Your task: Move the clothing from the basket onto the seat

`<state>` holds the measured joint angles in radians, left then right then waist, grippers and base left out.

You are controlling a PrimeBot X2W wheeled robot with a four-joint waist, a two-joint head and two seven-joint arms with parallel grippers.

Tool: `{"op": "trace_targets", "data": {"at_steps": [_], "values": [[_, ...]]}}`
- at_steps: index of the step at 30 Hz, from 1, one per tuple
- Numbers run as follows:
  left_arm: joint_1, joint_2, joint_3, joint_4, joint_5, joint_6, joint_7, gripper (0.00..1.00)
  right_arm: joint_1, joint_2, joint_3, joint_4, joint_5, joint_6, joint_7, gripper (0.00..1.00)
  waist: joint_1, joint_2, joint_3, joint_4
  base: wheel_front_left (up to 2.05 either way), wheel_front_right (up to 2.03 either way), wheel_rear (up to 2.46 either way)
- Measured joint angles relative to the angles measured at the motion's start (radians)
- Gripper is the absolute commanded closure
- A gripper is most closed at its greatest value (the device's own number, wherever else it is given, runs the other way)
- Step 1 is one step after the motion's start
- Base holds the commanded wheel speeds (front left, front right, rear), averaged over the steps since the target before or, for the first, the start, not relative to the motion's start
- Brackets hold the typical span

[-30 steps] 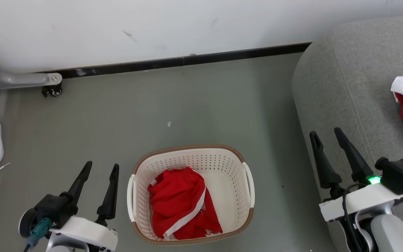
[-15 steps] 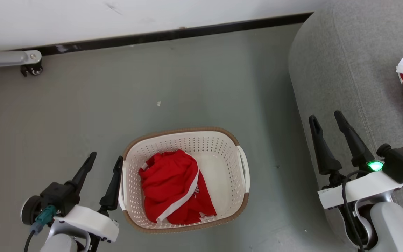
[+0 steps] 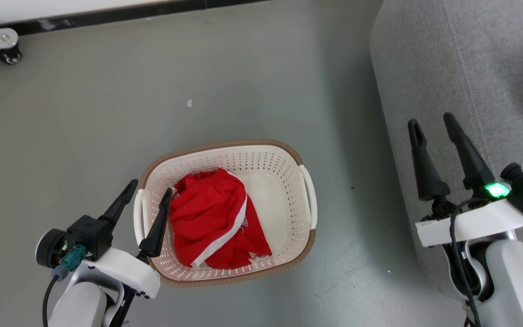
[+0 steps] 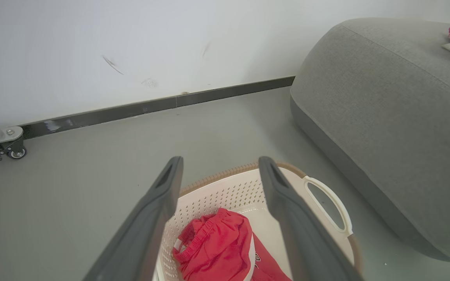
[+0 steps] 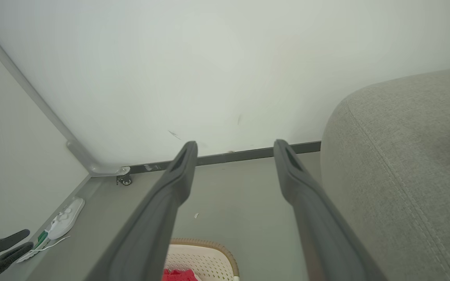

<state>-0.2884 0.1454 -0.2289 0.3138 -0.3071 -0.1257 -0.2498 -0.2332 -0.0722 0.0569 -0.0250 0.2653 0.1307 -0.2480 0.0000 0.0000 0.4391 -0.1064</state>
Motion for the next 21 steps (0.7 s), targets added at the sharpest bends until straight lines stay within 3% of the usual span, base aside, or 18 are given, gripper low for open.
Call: {"op": "trace_targets", "data": {"at_steps": [21], "values": [[-0.155, 0.045, -0.129, 0.115, 0.014, 0.0, 0.011, 0.0, -0.127, 0.012, -0.021, -0.093, -0.004, 0.0, -0.007, 0.0, 0.0, 0.0, 0.175, -0.059, 0.0, 0.0, 0.0]]}}
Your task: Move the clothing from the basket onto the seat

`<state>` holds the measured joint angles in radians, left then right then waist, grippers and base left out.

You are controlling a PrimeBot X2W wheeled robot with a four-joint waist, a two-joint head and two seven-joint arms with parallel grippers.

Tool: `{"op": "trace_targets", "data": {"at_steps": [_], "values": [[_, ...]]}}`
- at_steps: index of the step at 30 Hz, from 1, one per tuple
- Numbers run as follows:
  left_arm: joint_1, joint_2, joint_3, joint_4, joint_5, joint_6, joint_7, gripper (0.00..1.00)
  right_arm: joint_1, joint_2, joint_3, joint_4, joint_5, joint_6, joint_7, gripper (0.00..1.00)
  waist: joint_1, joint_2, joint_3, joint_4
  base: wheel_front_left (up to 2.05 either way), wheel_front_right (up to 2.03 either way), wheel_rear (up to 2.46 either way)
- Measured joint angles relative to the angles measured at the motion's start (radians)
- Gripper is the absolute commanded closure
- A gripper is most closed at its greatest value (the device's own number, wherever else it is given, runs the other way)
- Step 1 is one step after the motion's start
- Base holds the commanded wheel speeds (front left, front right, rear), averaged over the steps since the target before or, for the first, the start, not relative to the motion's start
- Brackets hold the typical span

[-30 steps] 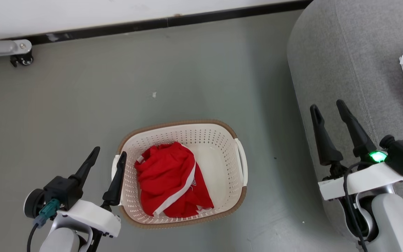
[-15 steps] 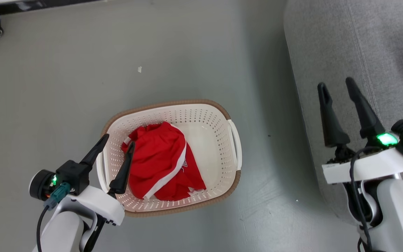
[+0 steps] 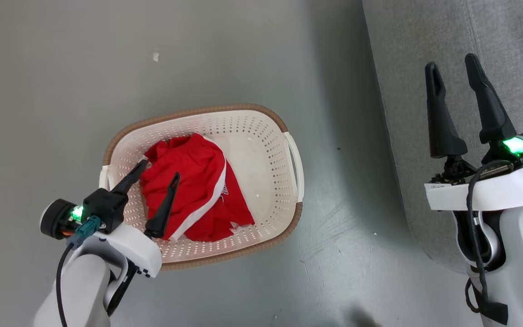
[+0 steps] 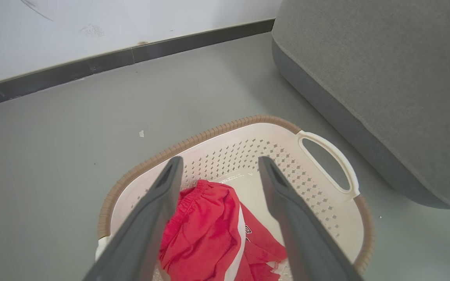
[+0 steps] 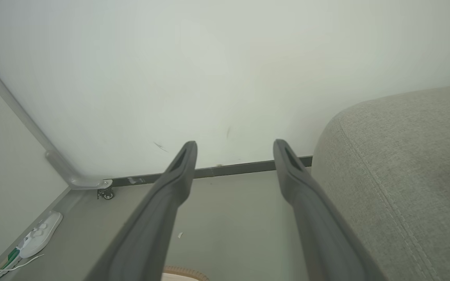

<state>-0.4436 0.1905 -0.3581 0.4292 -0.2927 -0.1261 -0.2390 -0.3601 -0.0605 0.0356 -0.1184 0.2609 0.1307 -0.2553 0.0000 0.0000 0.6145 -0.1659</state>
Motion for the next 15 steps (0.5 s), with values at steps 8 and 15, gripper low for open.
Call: {"op": "trace_targets", "data": {"at_steps": [8, 15], "values": [[-0.069, 0.015, -0.053, 0.036, 0.0, 0.0, 0.003, 0.0, -0.042, 0.002, 0.008, -0.009, 0.0, 0.0, 0.0, 0.0, 0.0, 0.0, 0.061, -0.022, 0.0, 0.0, 0.0], [-0.125, 0.038, -0.098, 0.073, 0.024, 0.0, 0.009, 0.0, -0.081, 0.004, 0.011, -0.019, 0.001, 0.0, 0.0, 0.0, 0.0, 0.0, 0.111, -0.042, 0.0, 0.0, 0.0]]}}
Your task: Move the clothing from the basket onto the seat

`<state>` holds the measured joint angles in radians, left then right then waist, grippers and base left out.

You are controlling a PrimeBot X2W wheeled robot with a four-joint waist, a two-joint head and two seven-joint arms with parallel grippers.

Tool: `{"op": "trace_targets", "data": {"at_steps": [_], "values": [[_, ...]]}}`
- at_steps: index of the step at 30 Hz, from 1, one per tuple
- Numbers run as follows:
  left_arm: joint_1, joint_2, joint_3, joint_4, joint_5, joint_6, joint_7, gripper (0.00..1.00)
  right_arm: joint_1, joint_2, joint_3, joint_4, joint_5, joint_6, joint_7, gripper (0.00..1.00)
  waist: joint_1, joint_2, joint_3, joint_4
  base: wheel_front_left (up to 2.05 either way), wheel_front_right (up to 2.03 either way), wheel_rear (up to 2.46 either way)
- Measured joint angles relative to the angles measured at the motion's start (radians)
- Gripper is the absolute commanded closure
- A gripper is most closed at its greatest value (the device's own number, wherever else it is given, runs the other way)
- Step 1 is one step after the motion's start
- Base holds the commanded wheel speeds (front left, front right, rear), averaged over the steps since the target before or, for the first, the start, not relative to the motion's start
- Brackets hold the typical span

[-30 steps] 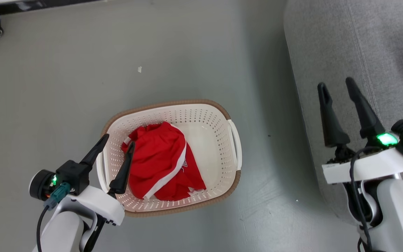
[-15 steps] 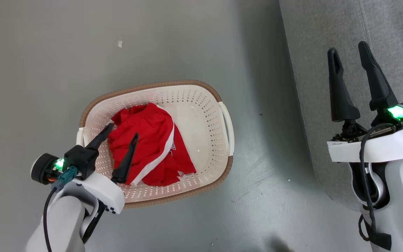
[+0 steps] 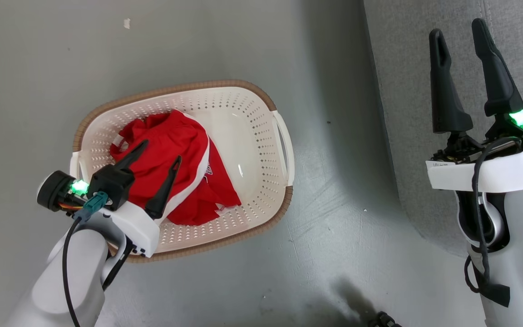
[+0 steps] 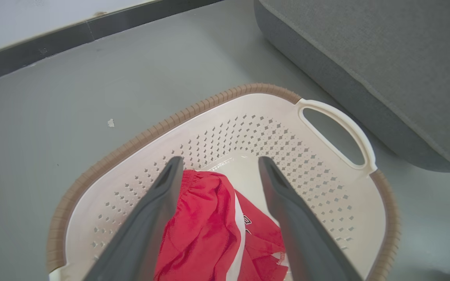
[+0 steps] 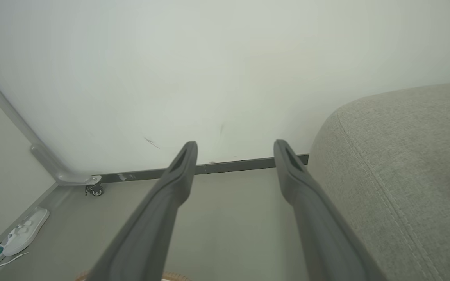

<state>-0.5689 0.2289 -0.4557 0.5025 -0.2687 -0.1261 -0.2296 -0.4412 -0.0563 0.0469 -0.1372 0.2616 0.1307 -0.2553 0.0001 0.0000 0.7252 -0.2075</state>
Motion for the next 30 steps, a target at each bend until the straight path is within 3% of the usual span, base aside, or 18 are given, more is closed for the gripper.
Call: {"op": "trace_targets", "data": {"at_steps": [30], "values": [[-0.197, 0.027, -0.077, 0.215, 0.026, 0.0, 0.03, 0.0, -0.142, 0.002, 0.036, -0.044, 0.075, 0.0, 0.0, 0.0, 0.0001, 0.0, 0.16, -0.08, 0.0, 0.0, 0.0]]}}
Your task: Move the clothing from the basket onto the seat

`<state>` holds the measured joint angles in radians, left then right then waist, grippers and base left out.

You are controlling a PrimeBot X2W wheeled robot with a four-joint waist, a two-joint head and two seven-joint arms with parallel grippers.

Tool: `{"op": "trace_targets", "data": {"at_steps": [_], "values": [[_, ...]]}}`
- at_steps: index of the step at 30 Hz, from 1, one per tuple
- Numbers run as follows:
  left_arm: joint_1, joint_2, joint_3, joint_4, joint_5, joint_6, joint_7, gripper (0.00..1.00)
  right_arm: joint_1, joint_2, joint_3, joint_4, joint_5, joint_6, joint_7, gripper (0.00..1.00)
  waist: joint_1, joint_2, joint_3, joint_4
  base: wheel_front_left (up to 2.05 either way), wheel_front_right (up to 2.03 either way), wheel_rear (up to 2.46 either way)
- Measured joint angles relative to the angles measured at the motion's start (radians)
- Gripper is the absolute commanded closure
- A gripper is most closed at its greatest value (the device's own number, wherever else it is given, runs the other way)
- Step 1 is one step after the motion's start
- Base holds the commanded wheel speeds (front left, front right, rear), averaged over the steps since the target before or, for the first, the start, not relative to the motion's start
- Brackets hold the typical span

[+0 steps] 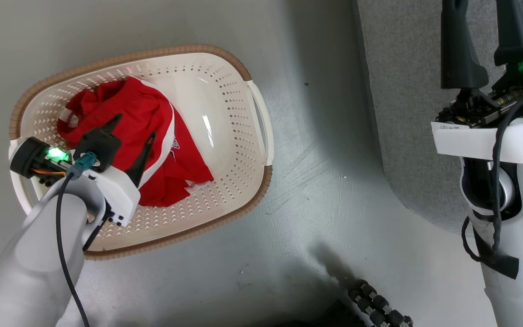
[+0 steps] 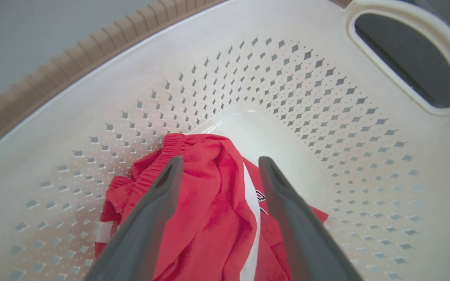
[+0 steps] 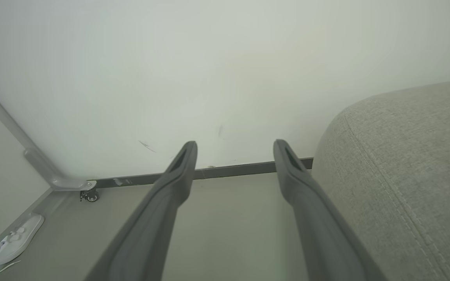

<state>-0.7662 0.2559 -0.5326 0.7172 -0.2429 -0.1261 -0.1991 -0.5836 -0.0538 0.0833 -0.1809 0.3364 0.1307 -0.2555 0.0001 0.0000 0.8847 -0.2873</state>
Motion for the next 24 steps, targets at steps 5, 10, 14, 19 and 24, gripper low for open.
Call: {"op": "trace_targets", "data": {"at_steps": [5, 10, 14, 19, 24], "values": [[-0.03, 0.006, -0.003, 0.033, 0.021, 0.0, 0.0, 0.0, -0.016, 0.0, 0.013, -0.002, 0.015, 0.0, 0.0, 0.0, 0.0, 0.0, 0.02, -0.009, 0.0, 0.0, 0.0], [-0.057, 0.008, -0.014, 0.055, 0.046, 0.0, 0.0, 0.0, -0.019, 0.0, 0.025, -0.003, 0.025, 0.0, 0.0, 0.0, 0.0, 0.0, 0.035, -0.015, 0.0, 0.0, 0.0], [-0.073, 0.007, -0.038, 0.08, 0.071, 0.0, 0.0, 0.0, -0.02, 0.0, 0.029, -0.003, 0.03, 0.0, 0.0, 0.0, 0.0, 0.0, 0.047, -0.023, 0.0, 0.0, 0.0], [-0.093, 0.01, -0.046, 0.122, 0.098, 0.015, 0.004, 0.0, -0.022, 0.0, 0.033, -0.004, 0.044, 0.0, 0.0, 0.0, 0.0, 0.0, 0.058, -0.035, 0.0, 0.0, 0.0], [-0.115, 0.007, -0.044, 0.16, 0.105, 0.042, 0.004, 0.0, -0.042, 0.0, 0.04, -0.005, 0.056, 0.0, 0.0, 0.0, -0.0001, 0.0, 0.069, -0.046, 0.0, 0.0, 0.0]]}}
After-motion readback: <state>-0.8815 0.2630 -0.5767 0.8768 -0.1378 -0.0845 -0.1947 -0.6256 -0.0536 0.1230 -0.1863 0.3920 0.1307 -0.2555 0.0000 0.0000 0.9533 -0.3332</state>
